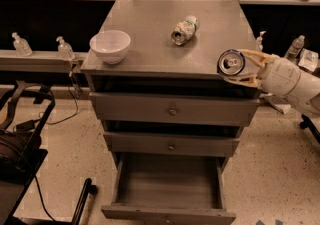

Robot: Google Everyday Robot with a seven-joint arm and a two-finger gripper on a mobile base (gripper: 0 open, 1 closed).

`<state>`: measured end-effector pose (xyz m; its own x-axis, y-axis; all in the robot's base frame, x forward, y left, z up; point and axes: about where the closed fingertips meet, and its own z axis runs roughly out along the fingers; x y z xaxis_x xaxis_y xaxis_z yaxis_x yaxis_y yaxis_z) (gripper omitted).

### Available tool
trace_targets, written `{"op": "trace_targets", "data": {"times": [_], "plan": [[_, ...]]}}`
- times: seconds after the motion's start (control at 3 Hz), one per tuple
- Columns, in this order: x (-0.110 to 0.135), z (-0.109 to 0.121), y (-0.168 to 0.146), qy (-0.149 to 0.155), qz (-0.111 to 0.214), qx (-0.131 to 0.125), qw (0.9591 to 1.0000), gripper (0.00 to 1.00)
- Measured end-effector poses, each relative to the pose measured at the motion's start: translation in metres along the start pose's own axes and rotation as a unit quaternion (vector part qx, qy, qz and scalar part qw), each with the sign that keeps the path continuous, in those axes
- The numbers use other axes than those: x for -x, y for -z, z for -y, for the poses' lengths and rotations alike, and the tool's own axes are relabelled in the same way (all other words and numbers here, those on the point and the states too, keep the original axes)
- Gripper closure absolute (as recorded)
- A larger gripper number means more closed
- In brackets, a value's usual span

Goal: Pick pepsi can from bottom drawer and place on counter

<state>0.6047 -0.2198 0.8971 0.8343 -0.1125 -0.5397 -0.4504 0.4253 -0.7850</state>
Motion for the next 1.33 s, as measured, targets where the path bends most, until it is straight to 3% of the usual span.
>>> {"op": "trace_targets", "data": {"times": [0.67,1.0,1.33], "plan": [[0.012,0.029,-0.013,-0.013,-0.034,-0.020,0.9991,1.00],[0.012,0.039,-0.019,-0.052,-0.061,-0.041,0.9959,1.00],[-0.003,0.048,-0.018,-0.122,-0.096,-0.058,0.9862,1.00]]}}
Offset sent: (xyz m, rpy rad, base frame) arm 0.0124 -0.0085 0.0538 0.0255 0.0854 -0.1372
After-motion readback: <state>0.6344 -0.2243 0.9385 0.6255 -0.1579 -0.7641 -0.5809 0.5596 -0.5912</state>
